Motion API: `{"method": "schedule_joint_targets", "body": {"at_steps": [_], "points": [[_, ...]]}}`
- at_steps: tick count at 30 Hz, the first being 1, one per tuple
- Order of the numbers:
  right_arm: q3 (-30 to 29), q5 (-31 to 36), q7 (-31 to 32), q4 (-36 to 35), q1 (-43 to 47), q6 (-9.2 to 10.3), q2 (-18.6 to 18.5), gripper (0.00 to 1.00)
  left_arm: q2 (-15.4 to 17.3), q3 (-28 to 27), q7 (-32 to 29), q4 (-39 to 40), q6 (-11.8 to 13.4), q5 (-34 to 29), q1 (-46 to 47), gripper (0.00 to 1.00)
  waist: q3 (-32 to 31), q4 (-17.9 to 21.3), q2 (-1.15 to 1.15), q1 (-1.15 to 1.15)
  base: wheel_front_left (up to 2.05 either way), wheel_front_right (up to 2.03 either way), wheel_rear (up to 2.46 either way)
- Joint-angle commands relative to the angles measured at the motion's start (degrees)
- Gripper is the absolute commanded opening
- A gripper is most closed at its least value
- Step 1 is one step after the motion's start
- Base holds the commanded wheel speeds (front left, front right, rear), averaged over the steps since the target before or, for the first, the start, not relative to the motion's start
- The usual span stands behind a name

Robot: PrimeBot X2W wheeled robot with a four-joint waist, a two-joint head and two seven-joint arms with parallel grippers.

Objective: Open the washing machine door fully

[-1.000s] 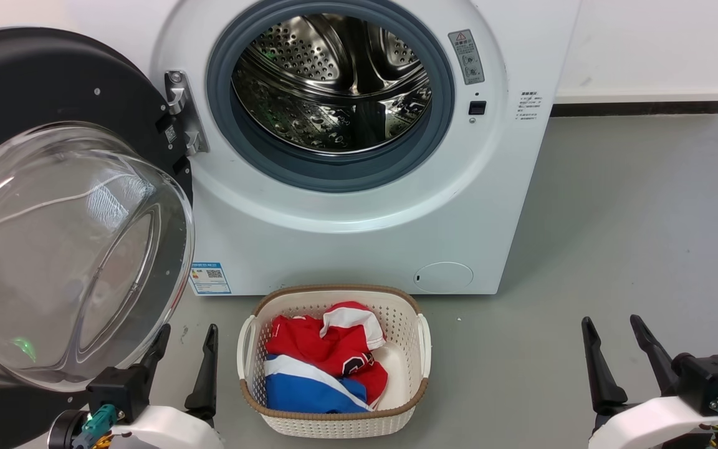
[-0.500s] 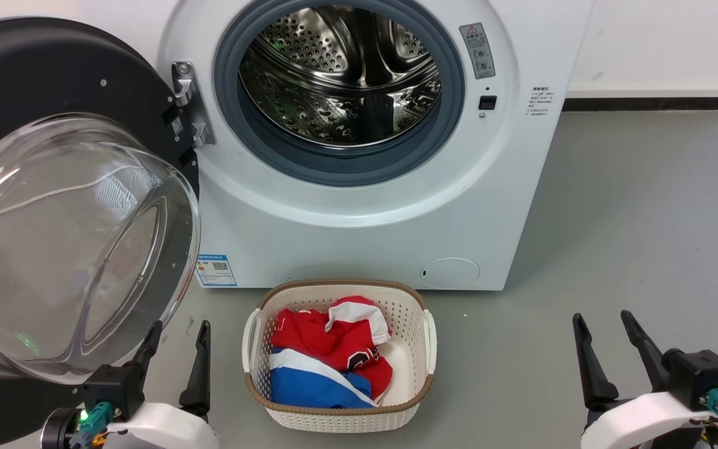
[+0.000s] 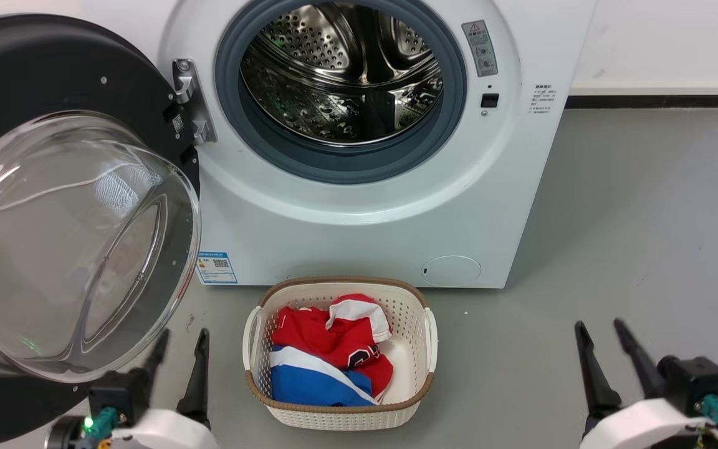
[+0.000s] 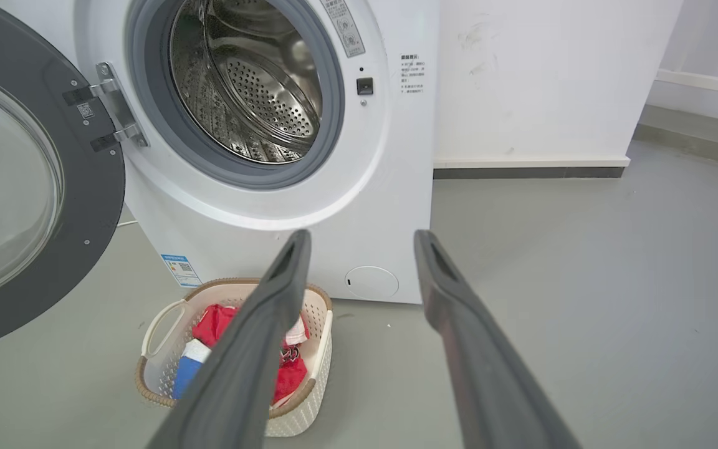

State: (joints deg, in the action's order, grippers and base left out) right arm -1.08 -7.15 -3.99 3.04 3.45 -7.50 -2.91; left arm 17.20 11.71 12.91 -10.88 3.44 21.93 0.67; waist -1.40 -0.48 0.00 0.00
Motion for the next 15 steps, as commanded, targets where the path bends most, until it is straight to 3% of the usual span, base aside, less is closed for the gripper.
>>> {"method": "schedule_joint_targets", "body": {"at_steps": [1,15], "points": [[0.0,-0.1,0.0,0.4,0.3,0.0,0.0,0.0,-0.2,0.0,-0.1,-0.3,0.0,0.1,-0.2,0.0,0.0,0.0,0.0,0.0,0.0,0.0,0.0],[-0.8,-15.6,1.8,2.5,-1.4,0.0,-0.1,0.0,-2.9,-3.3,-3.7,-1.2,-2.0,12.7,0.8,0.0,0.2,0.1,0.0,0.0,0.0,0.0,0.0]]}}
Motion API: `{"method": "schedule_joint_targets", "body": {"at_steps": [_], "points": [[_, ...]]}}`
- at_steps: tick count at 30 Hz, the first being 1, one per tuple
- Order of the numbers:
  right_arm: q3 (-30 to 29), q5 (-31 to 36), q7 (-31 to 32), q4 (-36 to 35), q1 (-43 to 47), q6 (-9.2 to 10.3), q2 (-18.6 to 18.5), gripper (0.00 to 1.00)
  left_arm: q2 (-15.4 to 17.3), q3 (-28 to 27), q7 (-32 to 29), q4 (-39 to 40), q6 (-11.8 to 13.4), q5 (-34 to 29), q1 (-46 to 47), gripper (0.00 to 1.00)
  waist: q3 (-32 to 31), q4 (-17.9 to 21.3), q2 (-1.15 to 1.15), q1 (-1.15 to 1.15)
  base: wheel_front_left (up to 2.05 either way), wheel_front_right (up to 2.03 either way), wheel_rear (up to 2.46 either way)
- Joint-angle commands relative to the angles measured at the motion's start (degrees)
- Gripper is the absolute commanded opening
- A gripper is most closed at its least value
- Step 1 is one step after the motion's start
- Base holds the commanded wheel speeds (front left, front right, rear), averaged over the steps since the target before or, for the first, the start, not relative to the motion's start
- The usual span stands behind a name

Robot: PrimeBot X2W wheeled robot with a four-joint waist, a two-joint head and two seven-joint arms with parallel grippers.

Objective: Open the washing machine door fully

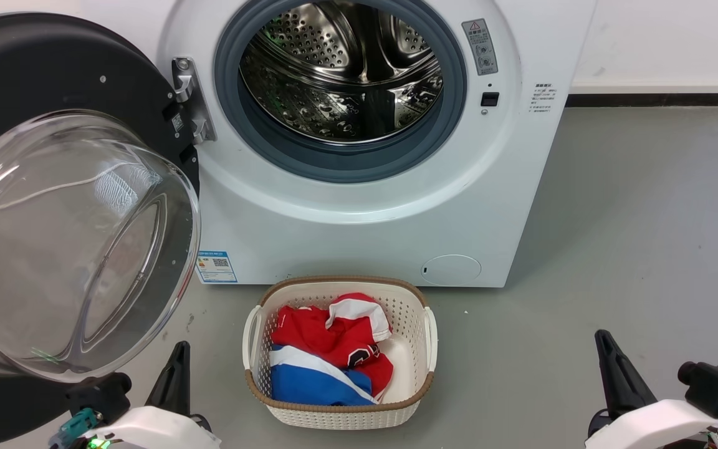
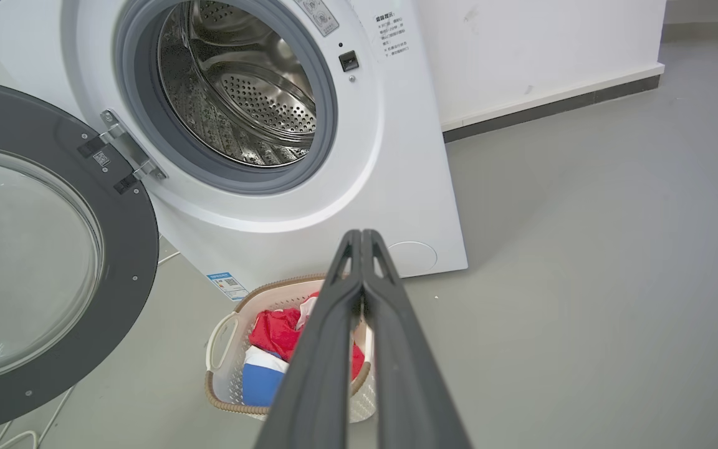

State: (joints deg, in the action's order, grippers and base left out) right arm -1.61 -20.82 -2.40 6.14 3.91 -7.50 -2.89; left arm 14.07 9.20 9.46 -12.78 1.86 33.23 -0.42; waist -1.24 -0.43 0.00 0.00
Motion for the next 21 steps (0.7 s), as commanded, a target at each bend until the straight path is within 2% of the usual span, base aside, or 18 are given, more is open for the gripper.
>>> {"method": "schedule_joint_targets", "body": {"at_steps": [1,21], "points": [[-0.3,-2.9,0.3,-0.5,-2.0,0.0,-0.2,0.0,0.1,-1.0,-0.5,0.7,-0.5,2.2,1.9,0.0,0.0,0.0,0.0,0.0,0.0,0.0,0.0],[-1.3,-20.7,2.4,1.6,-4.2,0.0,-0.3,0.0,-2.8,-4.8,-4.4,0.3,-2.8,16.9,3.3,0.0,0.3,0.1,0.0,0.0,0.0,0.0,0.0]]}}
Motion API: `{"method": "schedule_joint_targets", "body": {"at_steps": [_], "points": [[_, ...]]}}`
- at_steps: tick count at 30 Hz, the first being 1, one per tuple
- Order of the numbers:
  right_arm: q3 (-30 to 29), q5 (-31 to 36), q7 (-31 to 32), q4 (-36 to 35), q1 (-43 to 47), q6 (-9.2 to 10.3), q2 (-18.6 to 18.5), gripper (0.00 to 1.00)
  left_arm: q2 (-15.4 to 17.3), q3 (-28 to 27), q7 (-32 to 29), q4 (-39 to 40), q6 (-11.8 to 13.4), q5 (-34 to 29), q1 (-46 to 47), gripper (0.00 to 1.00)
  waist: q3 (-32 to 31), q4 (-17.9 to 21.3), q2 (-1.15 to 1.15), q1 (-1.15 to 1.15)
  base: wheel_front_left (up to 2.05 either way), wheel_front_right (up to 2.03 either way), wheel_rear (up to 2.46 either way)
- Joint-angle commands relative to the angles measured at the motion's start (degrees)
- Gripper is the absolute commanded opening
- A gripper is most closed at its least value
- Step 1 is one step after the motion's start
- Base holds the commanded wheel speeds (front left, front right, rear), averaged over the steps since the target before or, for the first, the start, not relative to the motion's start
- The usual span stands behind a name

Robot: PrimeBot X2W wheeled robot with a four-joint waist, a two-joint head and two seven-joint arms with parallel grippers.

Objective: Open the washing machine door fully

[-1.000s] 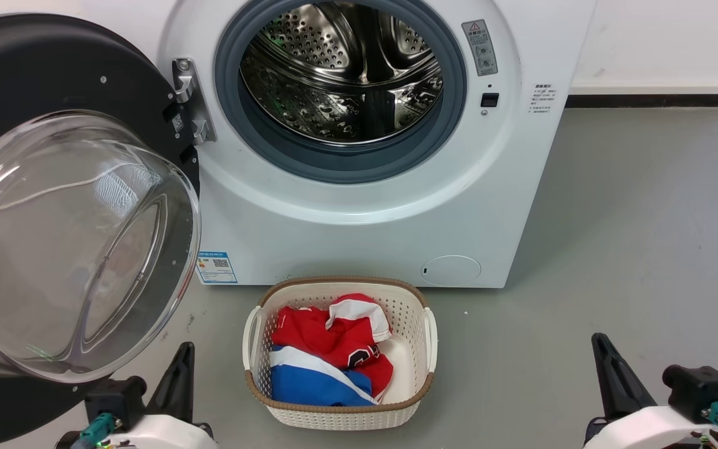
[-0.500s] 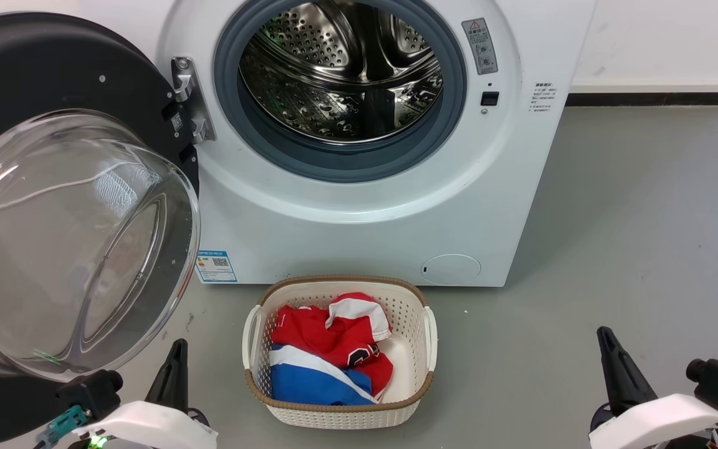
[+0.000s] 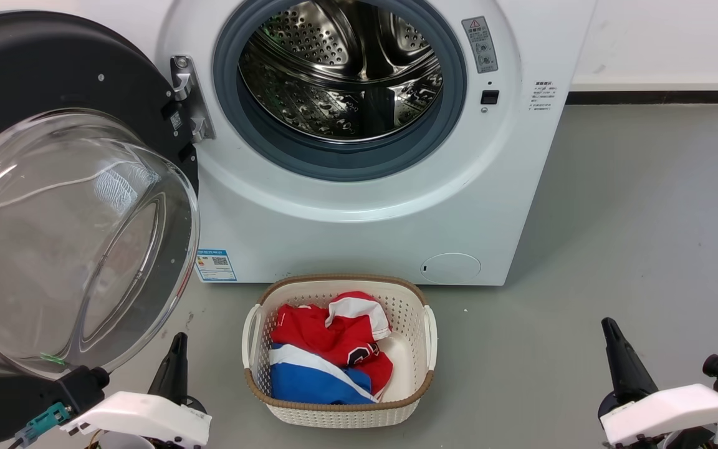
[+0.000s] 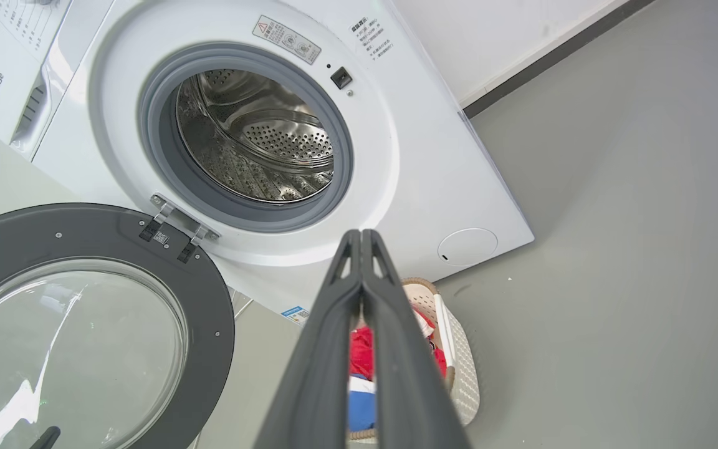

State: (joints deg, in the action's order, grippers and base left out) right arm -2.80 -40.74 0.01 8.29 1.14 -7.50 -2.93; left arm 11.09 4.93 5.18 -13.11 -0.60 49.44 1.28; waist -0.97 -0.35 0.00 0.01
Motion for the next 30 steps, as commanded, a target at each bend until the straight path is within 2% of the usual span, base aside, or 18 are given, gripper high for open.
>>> {"method": "schedule_joint_targets", "body": {"at_steps": [1,30], "points": [[-0.3,-3.3,0.3,-0.2,-1.8,0.0,-0.2,0.0,-0.2,-1.1,-0.7,0.5,-0.7,2.7,1.8,0.0,0.0,0.0,0.0,-0.01,0.0,0.0,0.0],[-1.6,-23.0,2.7,2.1,-4.3,0.0,-0.3,0.0,-3.5,-5.4,-5.2,0.0,-3.3,19.0,3.4,0.0,0.4,0.1,0.0,-0.01,0.0,0.0,0.0]]}}
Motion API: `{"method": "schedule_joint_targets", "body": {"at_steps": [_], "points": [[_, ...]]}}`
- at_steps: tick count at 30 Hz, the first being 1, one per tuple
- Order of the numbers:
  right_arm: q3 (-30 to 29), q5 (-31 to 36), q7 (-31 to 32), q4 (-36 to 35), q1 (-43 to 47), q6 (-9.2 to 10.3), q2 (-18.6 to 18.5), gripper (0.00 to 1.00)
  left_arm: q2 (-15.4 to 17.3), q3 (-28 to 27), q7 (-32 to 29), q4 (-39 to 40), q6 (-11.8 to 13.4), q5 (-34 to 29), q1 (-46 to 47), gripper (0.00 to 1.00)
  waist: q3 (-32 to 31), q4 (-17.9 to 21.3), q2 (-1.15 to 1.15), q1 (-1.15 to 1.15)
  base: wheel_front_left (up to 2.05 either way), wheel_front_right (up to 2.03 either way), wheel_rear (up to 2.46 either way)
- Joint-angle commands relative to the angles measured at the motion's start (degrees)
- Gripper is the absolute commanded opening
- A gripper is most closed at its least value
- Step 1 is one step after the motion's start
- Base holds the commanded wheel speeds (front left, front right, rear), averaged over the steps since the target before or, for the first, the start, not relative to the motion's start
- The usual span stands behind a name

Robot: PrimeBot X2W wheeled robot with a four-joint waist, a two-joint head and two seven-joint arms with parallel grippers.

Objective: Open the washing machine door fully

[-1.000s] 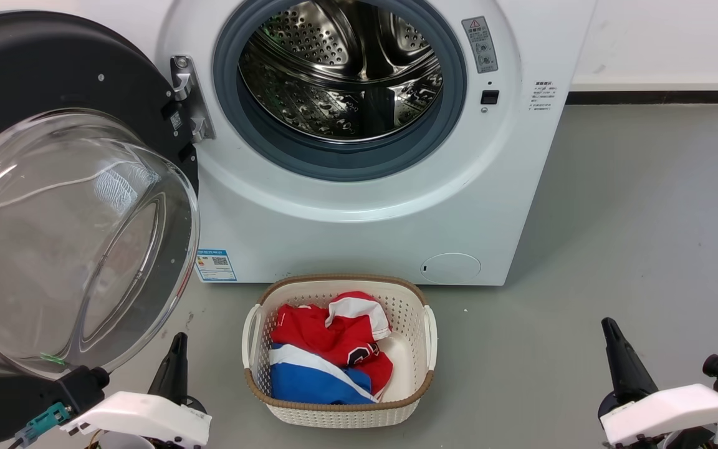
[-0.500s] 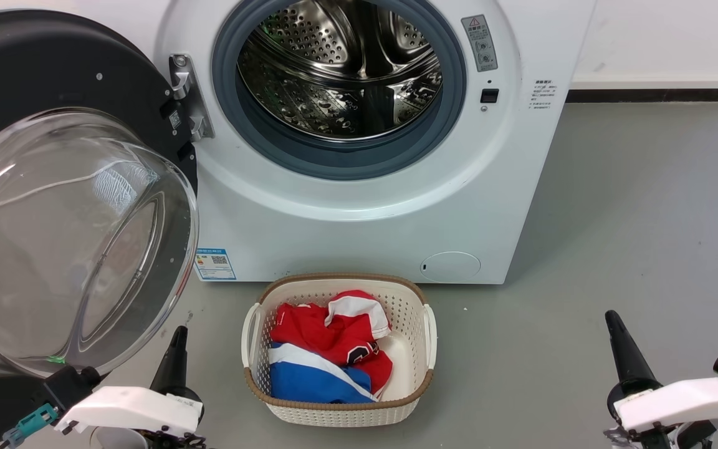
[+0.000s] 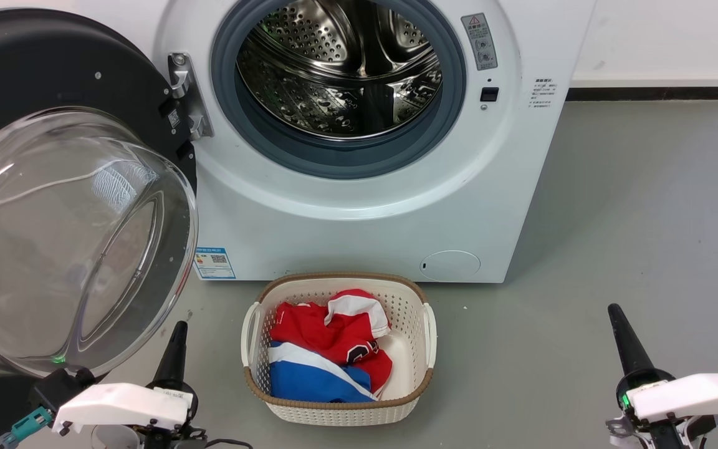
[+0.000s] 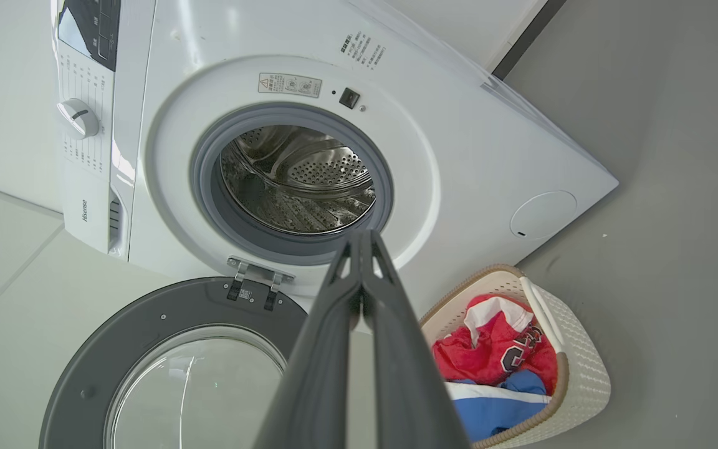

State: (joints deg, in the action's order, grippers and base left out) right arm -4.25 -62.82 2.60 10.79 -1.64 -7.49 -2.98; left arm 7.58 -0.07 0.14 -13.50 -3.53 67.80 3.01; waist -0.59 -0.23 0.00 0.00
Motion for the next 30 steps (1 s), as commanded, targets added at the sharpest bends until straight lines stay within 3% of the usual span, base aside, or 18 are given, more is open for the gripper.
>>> {"method": "schedule_joint_targets", "body": {"at_steps": [1,30], "points": [[-0.2,-1.6,0.2,-0.3,-1.6,-0.01,-0.2,0.0,-0.1,-0.5,-0.4,0.3,-0.5,1.2,1.7,0.0,0.0,0.0,0.0,0.0,0.0,0.0,0.0],[-1.3,-17.1,2.3,1.7,-3.5,0.0,-0.2,0.0,-2.7,-3.9,-3.9,-0.2,-2.5,14.1,2.7,0.0,0.4,0.1,0.0,0.0,0.0,0.0,0.0]]}}
